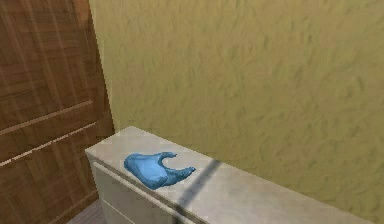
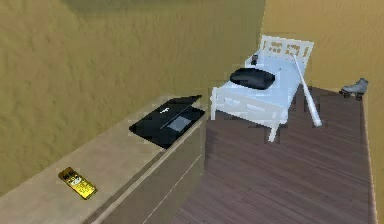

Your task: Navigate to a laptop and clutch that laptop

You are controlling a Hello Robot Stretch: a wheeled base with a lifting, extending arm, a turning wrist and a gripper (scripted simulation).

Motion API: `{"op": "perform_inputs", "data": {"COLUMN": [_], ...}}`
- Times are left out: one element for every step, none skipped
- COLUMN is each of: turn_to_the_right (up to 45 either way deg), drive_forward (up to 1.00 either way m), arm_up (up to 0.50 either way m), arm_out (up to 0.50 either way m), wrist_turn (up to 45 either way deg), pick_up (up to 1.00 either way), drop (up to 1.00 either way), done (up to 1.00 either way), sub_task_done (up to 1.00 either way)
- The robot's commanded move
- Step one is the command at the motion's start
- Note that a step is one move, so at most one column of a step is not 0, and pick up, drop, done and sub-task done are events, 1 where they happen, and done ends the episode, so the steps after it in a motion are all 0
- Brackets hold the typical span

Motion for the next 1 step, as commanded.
{"op": "perform_inputs", "data": {"turn_to_the_right": [0.0], "drive_forward": [0.0], "arm_up": [0.5], "arm_out": [0.0], "wrist_turn": [0.0], "pick_up": [0.0], "drop": [0.0], "done": [0.0], "sub_task_done": [0.0]}}
